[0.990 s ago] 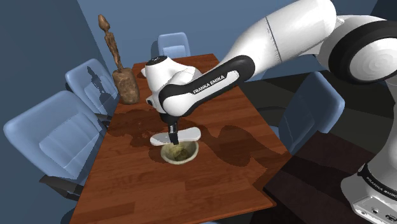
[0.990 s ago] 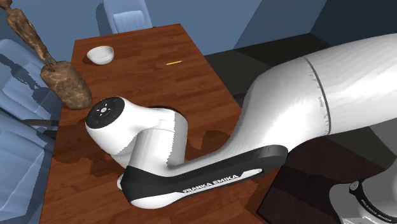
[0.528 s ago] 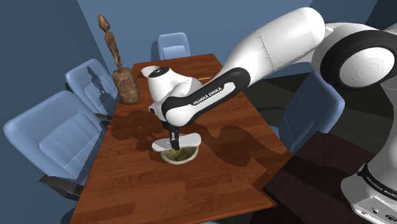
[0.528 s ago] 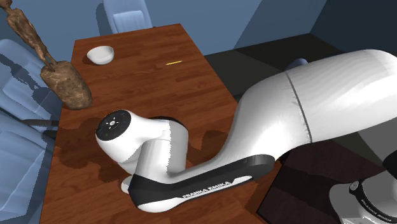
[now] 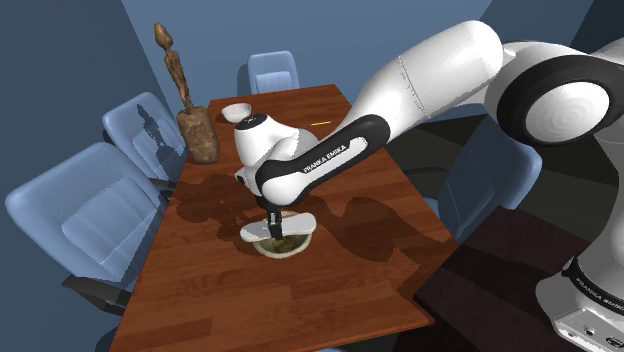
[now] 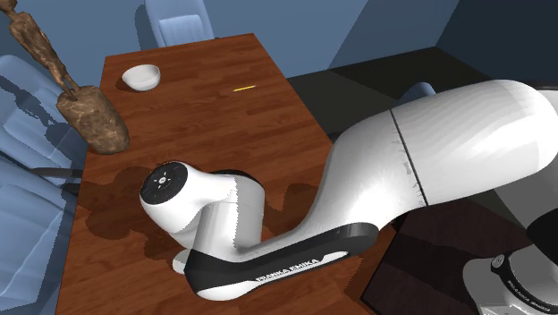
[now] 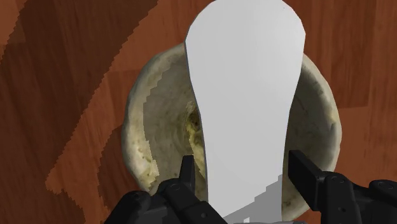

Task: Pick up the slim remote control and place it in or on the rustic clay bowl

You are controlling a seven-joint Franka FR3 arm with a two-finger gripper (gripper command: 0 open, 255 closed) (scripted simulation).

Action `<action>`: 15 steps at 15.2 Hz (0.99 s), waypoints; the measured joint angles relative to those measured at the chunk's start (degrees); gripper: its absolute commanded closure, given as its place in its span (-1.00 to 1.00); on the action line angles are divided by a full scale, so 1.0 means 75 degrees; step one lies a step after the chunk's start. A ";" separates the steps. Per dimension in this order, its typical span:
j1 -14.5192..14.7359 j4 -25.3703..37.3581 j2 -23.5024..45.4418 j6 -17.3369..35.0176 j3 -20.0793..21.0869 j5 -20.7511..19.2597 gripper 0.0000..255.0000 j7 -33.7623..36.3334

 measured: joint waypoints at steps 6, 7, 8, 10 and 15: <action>0.0001 0.0004 0.0001 0.0001 0.0000 0.0000 -1.00 0.0000; 0.0001 0.0004 0.0001 0.0001 0.0000 0.0000 -1.00 0.0000; 0.0000 0.0002 -0.0001 0.0001 0.0000 0.0000 -1.00 0.0000; -0.0006 -0.0070 -0.0229 -0.0155 0.0013 0.0014 -1.00 -0.0004; -0.0005 0.0143 -0.0497 -0.0629 0.0034 0.0042 -1.00 -0.0024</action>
